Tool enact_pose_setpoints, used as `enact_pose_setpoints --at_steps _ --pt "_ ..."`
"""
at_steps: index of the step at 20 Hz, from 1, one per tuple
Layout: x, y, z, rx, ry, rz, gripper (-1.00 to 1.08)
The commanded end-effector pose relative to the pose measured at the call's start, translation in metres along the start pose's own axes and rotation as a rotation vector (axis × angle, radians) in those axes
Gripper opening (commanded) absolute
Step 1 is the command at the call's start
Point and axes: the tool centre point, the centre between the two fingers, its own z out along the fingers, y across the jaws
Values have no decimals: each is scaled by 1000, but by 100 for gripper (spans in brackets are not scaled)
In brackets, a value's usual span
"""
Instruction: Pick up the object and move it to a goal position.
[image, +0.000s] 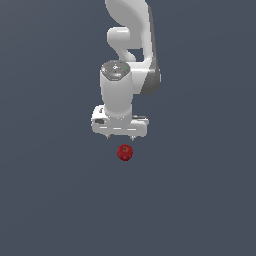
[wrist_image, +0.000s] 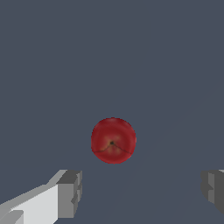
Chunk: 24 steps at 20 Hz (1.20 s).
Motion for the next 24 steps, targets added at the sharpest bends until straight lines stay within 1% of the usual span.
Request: enact_pose_setpoints --at_steps 1,9,14,19,24 --pt "0 0 0 0 0 0 100" --pt "10 -7 -14 -15 28 -64 100" --pt "10 -8 -12 -14 27 -59 100" --pt "9 -10 5 -8 20 -18 100" --pt "5 -14 37 0 6 59 100"
